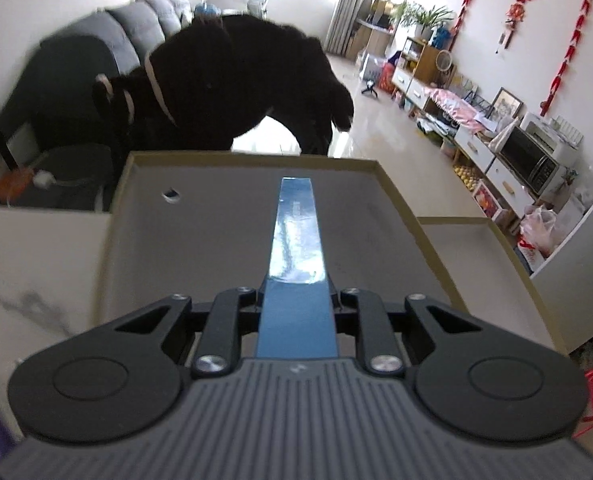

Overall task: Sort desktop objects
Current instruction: 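Lift the long blue box with the left gripper toward the tan box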

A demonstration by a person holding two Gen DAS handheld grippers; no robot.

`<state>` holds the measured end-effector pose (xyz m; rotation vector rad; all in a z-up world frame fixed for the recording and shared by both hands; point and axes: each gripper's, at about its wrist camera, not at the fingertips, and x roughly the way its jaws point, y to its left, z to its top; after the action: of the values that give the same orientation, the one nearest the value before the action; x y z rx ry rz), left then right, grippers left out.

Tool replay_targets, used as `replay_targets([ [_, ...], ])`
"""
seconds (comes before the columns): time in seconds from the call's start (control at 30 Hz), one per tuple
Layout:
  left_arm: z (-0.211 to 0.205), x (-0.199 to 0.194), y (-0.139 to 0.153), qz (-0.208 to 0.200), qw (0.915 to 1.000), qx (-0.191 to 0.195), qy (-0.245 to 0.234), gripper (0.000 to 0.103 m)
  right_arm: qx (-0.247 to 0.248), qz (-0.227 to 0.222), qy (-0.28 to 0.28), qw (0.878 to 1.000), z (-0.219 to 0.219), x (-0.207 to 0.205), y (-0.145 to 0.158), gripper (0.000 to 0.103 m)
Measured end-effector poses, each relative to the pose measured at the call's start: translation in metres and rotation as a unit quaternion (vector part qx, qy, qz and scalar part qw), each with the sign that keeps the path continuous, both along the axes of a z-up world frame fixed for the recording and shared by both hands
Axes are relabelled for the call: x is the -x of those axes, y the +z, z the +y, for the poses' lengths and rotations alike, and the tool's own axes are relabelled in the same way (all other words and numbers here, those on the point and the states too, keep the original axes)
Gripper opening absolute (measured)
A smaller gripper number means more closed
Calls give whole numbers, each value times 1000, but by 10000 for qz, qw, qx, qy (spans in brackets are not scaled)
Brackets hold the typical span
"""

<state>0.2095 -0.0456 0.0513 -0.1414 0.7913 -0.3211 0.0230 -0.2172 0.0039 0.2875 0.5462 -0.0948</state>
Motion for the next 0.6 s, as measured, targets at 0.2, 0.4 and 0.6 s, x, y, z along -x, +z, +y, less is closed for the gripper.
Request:
replay_targets([
  [0.2, -20, -14, -10, 335, 9994, 125, 14, 17, 62, -102, -80, 9999, -10, -3, 6, 103],
  [0.4, -32, -20, -11, 391, 9992, 86, 42, 18, -38, -238, -11, 9997, -28, -10, 12, 103],
  [0.6, -46, -24, -9, 447, 9990, 41, -13, 18, -575, -280, 102, 9979, -45, -13, 14, 103],
])
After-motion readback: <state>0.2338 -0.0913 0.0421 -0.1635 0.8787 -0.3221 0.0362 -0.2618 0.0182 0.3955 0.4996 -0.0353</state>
